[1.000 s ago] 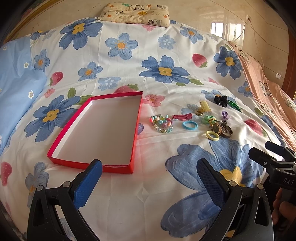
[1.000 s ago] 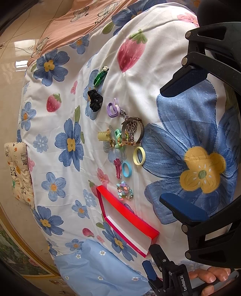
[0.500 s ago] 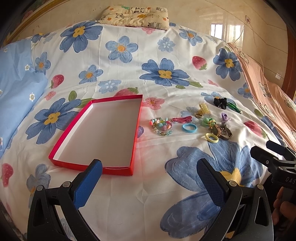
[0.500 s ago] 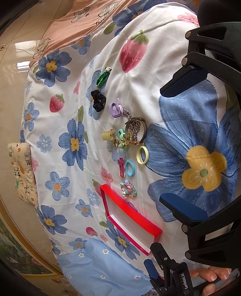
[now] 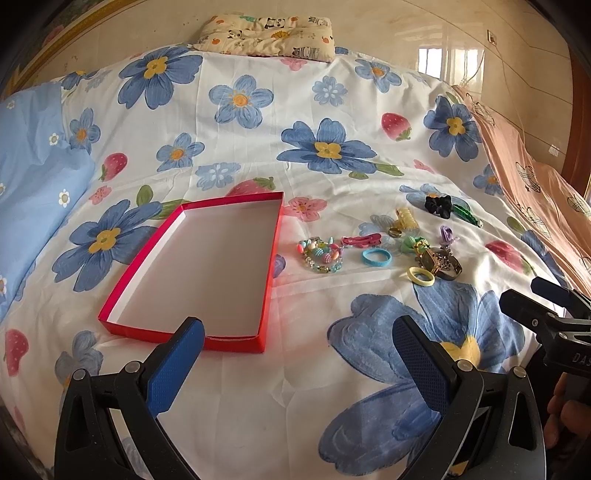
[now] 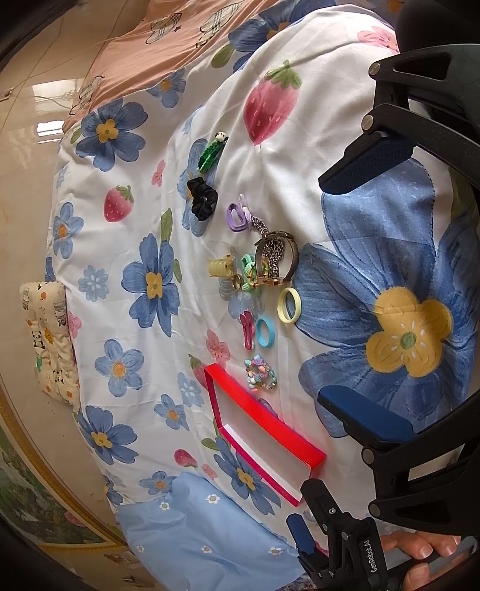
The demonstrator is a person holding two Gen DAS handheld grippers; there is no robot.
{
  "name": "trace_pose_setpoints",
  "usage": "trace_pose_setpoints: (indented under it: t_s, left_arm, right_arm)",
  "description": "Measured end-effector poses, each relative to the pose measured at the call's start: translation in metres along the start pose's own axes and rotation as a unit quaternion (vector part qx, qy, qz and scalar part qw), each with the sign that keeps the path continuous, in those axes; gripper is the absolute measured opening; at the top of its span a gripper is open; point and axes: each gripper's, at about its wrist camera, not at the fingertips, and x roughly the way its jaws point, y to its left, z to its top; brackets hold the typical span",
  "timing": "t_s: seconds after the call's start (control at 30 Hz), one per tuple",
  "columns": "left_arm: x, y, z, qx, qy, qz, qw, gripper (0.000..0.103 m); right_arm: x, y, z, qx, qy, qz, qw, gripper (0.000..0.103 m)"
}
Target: Organize jewelry
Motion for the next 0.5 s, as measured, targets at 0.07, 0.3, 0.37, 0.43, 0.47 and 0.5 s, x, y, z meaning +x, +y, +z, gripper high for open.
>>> trace_pose_setpoints:
  t_s: [0.07,0.3,0.37,0.43,0.47,0.5]
  left_arm:
    - [0.0,-0.001,0.0,0.0,0.001,0.0,1.0,0.102]
    - [0.008,-0.001,0.007,0.002,0.011,-0.009,0.9999,0.102]
    - [0.012,-0.001,0.011,0.003,0.013,-0.012,0.9998,0.102]
    - [0.016,-0.001,0.015,0.007,0.016,-0.017,0.9997,0.102]
    - [0.02,-0.001,0.018,0.01,0.021,-0.02,0.9996,0.102]
    - [0.023,-0.001,0.02,0.012,0.022,-0.021,0.9995,0.1]
  right_arm:
    - [0.0,0.0,0.0,0.0,0.001,0.002,1.0,0.103]
    - [0.002,0.0,0.002,-0.002,0.001,0.007,1.0,0.103]
    - [0.005,0.0,0.003,-0.004,0.002,0.01,1.0,0.103]
    - [0.007,-0.001,0.004,-0.003,0.003,0.013,1.0,0.103]
    - [0.008,-0.002,0.004,-0.002,0.004,0.016,1.0,0.103]
    - [0.01,-0.003,0.005,-0.003,0.004,0.016,1.0,0.103]
